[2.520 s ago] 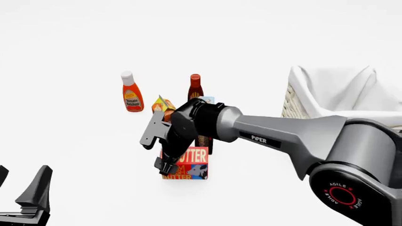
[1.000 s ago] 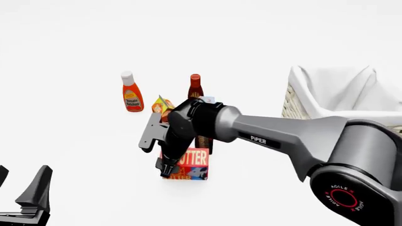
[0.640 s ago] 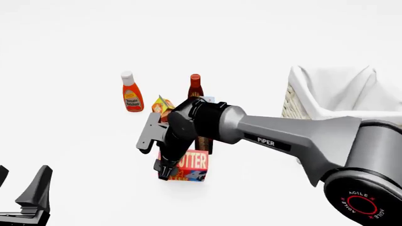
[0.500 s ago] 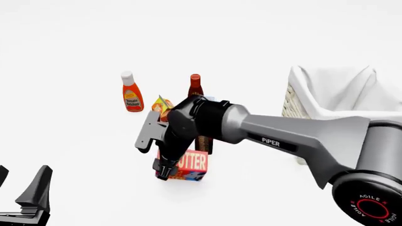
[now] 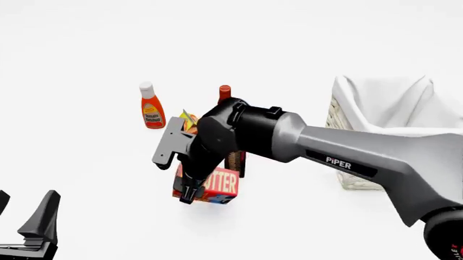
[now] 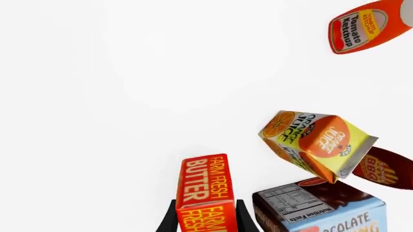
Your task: Pick the butter and place it in the basket.
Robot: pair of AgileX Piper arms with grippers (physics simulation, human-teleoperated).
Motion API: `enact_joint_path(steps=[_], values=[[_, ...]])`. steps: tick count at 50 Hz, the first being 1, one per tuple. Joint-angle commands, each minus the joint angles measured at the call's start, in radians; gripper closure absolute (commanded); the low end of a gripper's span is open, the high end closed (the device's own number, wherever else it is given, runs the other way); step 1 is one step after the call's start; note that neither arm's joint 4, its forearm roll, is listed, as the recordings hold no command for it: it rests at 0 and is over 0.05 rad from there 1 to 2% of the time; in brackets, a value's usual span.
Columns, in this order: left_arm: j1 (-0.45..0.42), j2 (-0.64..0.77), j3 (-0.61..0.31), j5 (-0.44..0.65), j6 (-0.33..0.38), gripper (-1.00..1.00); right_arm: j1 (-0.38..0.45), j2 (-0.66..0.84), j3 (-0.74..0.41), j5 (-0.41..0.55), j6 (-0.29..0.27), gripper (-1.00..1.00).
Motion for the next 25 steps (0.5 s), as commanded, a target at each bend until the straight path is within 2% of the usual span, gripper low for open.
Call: enact_joint_path(steps=[1, 15, 20, 25], values=[[0.0, 0.0, 0.0, 0.0, 0.0, -1.0, 0.009, -0.063, 0.007, -0.003, 0.025, 1.0], [0.0, 0.0, 0.0, 0.0, 0.0, -1.0, 0.019, -0.118, 0.04, -0.018, 0.05, 1.0], [0.0, 0.0, 0.0, 0.0, 0.0, -1.0, -0.015, -0.146, 0.045, -0.035, 0.043, 1.0], [0.0, 0.0, 0.0, 0.0, 0.0, -1.0, -0.021, -0.171, 0.051, -0.043, 0.062, 1.0]])
